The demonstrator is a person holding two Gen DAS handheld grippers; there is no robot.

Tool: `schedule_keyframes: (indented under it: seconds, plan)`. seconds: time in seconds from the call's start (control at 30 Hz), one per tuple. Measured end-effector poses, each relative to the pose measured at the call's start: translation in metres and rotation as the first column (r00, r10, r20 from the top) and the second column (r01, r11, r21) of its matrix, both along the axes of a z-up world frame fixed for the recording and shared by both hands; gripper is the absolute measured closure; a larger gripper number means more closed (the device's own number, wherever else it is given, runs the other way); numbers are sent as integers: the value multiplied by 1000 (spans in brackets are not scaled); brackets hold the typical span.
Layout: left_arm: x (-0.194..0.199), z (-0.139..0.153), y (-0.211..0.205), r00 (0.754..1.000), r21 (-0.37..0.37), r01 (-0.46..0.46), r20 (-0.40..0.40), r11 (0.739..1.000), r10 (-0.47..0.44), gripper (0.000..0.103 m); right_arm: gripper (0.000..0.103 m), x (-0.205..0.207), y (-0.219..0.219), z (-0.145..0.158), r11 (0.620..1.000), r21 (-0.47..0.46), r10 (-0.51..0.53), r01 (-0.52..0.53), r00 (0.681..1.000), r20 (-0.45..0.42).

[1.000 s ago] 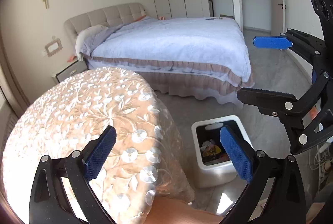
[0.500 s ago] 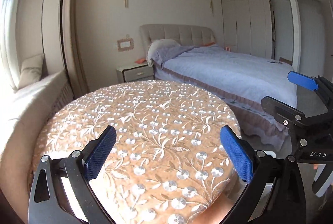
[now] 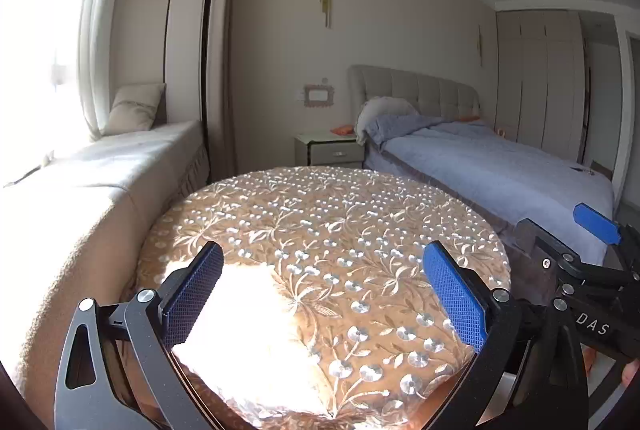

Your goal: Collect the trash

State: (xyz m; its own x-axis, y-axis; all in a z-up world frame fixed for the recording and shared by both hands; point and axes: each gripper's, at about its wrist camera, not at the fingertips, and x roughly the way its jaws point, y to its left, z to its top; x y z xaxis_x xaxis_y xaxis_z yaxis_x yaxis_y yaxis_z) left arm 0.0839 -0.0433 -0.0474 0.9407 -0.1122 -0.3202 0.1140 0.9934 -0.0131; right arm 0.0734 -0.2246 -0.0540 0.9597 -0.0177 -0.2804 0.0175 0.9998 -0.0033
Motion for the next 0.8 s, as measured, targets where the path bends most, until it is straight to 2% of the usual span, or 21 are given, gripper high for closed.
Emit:
schedule_keyframes:
  seconds: [0.23, 0.5, 0.57, 0.67, 0.8]
  plan:
    - [-22, -2, 24, 999, 2, -39, 29, 999, 39, 5, 5, -24, 38, 0, 998, -60, -6, 8, 999, 42]
    - [-38, 8, 38, 996, -1, -48, 74, 999, 48, 5, 5, -37, 54, 1, 996, -85, -28, 35, 997, 76]
    - [-38, 9, 37, 997, -5, -32, 64, 999, 32, 5, 5, -37, 55, 3, 994, -96, -43, 51, 996, 82]
    - [-39, 8, 33, 998, -40, 42, 52, 998, -39, 5, 5, -38, 52, 5, 993, -94, -62, 69, 995, 79]
    - [-42, 8, 25, 997, -20, 46, 55, 999, -45, 5, 5, -37, 43, 5, 995, -63, -74, 78, 995, 65]
